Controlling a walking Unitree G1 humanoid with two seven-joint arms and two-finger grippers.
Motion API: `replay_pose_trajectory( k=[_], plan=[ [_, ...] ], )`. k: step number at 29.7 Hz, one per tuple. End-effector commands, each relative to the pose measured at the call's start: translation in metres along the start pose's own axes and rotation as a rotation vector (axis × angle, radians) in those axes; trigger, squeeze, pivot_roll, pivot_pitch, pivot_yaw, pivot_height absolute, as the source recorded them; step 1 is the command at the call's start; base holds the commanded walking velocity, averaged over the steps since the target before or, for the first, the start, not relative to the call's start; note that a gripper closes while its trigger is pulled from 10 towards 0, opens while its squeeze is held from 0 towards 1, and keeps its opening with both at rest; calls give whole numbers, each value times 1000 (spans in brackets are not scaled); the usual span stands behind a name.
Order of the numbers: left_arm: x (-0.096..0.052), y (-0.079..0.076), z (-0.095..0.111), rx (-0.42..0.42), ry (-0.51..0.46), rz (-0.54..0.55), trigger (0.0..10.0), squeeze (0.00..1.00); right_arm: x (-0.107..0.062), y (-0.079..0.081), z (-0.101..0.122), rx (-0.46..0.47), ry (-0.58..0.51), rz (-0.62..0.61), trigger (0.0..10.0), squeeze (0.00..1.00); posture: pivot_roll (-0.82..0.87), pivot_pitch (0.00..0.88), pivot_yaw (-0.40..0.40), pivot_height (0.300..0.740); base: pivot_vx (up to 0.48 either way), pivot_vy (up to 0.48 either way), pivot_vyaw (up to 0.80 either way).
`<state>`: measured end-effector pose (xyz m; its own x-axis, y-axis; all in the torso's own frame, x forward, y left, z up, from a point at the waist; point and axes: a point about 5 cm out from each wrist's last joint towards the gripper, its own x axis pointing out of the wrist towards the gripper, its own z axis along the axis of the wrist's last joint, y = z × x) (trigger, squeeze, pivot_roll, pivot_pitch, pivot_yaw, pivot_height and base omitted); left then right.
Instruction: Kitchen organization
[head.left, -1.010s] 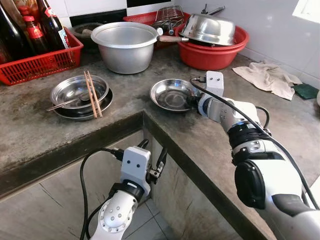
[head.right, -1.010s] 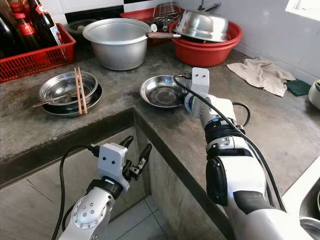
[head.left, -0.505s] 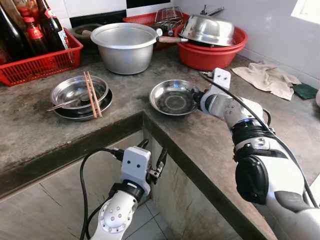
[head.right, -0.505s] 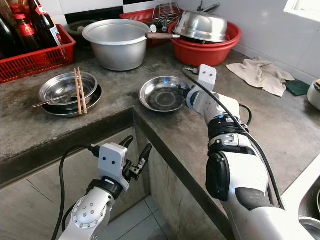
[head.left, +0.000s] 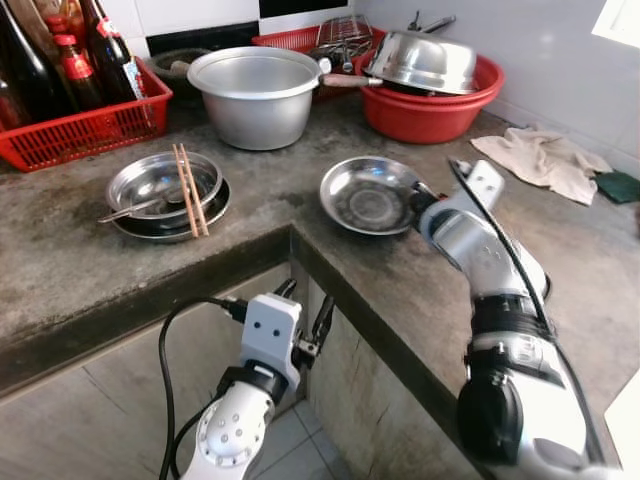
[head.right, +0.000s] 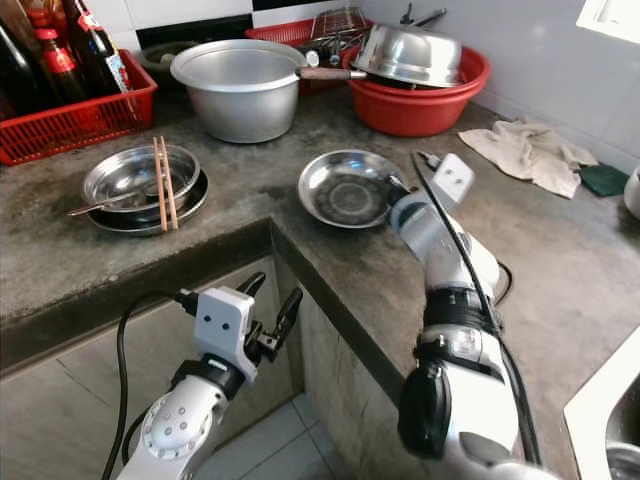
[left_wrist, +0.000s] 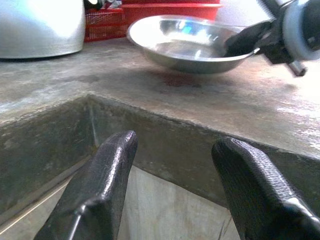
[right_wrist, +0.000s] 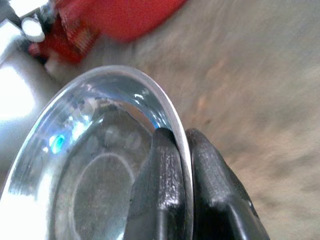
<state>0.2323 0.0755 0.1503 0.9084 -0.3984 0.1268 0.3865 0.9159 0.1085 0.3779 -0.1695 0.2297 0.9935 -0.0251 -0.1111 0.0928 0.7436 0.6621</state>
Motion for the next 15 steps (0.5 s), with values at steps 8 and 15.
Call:
replay_pose_trajectory(
  k=[8, 15],
  plan=[
    [2, 0, 1, 2, -6, -18, 10000, 0, -58, 8, 23, -228, -348, 67, 0, 0, 192, 85, -26, 740, 0, 0, 0],
    [4, -1, 8, -14, -31, -23, 10000, 0, -92, 19, 11, -527, -482, 106, 0, 0, 186, 85, -19, 740, 0, 0, 0]
  ],
)
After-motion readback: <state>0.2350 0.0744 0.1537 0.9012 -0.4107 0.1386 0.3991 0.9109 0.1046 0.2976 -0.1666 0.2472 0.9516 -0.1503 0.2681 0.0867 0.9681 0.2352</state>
